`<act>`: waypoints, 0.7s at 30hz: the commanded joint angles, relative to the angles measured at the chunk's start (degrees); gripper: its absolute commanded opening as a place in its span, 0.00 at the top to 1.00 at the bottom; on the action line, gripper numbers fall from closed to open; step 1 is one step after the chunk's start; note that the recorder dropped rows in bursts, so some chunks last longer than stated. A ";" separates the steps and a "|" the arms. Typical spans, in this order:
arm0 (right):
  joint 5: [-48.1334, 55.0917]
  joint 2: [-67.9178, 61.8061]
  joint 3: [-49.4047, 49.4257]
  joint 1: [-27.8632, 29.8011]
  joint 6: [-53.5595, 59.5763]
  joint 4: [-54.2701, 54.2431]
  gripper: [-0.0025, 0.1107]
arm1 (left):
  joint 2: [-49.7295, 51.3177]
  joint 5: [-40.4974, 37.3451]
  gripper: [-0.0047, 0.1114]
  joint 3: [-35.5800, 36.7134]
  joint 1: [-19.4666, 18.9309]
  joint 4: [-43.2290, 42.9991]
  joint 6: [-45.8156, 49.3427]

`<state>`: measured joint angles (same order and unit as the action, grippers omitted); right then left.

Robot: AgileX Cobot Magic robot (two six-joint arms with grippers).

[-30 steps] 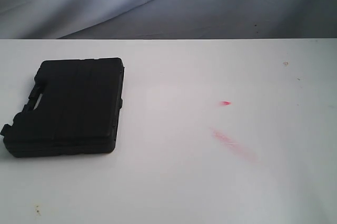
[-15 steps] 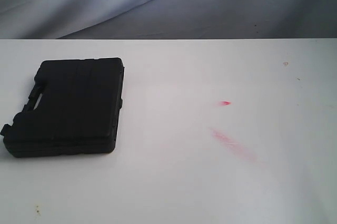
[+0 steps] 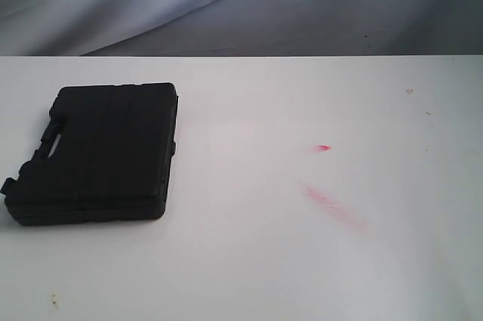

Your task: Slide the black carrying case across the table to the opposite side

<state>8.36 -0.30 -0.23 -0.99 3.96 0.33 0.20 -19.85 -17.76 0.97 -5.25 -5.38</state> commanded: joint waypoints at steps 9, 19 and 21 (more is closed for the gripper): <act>-0.20 0.30 0.23 0.40 0.16 -0.33 0.98 | -0.20 -2.76 0.96 3.36 0.35 12.44 -2.04; -0.20 0.30 0.23 0.40 0.16 -0.33 0.98 | -0.20 18.59 0.96 17.76 0.35 10.48 -0.34; -0.20 0.30 0.23 0.40 0.16 -0.33 0.98 | -0.20 16.78 0.96 17.76 0.35 7.23 2.90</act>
<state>8.36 -0.22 -0.23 -0.99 3.96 0.33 0.16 -5.00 -0.29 0.97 4.23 -4.85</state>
